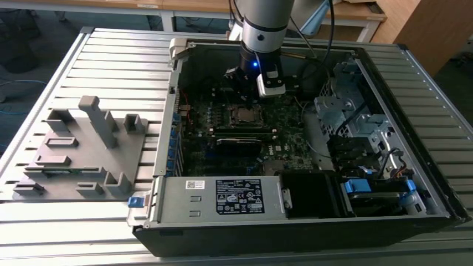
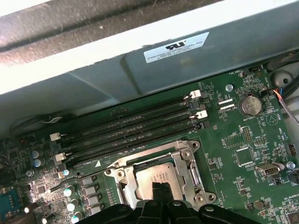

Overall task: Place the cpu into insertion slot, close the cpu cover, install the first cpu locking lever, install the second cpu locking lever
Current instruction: 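Close the cpu cover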

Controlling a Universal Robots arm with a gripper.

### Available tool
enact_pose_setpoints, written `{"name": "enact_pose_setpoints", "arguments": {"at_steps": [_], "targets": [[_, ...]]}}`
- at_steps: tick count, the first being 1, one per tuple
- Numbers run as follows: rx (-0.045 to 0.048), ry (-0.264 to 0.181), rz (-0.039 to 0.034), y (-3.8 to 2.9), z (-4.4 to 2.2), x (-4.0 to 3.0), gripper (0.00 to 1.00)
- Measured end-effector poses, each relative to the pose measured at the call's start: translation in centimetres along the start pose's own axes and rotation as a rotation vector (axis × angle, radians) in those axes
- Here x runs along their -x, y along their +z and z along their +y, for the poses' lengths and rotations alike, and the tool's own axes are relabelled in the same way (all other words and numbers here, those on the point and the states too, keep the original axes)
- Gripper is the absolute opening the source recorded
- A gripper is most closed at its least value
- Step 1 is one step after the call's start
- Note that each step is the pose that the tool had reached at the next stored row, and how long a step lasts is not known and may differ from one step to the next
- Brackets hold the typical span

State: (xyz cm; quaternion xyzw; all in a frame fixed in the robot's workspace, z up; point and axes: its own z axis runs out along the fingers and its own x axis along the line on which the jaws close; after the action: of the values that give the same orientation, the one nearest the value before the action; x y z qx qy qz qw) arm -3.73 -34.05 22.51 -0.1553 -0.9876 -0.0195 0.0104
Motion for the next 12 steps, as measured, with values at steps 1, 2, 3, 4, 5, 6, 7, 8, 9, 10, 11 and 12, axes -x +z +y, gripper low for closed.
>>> {"name": "enact_pose_setpoints", "arguments": {"at_steps": [1, 2, 3, 4, 5, 6, 7, 8, 9, 10, 11, 12], "targets": [[0.0, 0.0, 0.0, 0.0, 0.0, 0.0, 0.1], [0.0, 0.0, 0.0, 0.0, 0.0, 0.0, 0.1], [0.0, 0.0, 0.0, 0.0, 0.0, 0.0, 0.1], [0.0, 0.0, 0.0, 0.0, 0.0, 0.0, 0.1], [0.0, 0.0, 0.0, 0.0, 0.0, 0.0, 0.1], [0.0, 0.0, 0.0, 0.0, 0.0, 0.0, 0.1], [0.0, 0.0, 0.0, 0.0, 0.0, 0.0, 0.1], [0.0, 0.0, 0.0, 0.0, 0.0, 0.0, 0.1], [0.0, -0.001, 0.0, 0.0, 0.0, 0.0, 0.1], [-0.0001, -0.003, 0.0001, 0.0, 0.0, 0.0, 0.1], [-0.0002, -0.008, 0.0003, 0.0, 0.0, 0.0, 0.1], [-0.0004, -0.016, 0.0006, 0.01, 0.0, 0.0, 0.1]]}}
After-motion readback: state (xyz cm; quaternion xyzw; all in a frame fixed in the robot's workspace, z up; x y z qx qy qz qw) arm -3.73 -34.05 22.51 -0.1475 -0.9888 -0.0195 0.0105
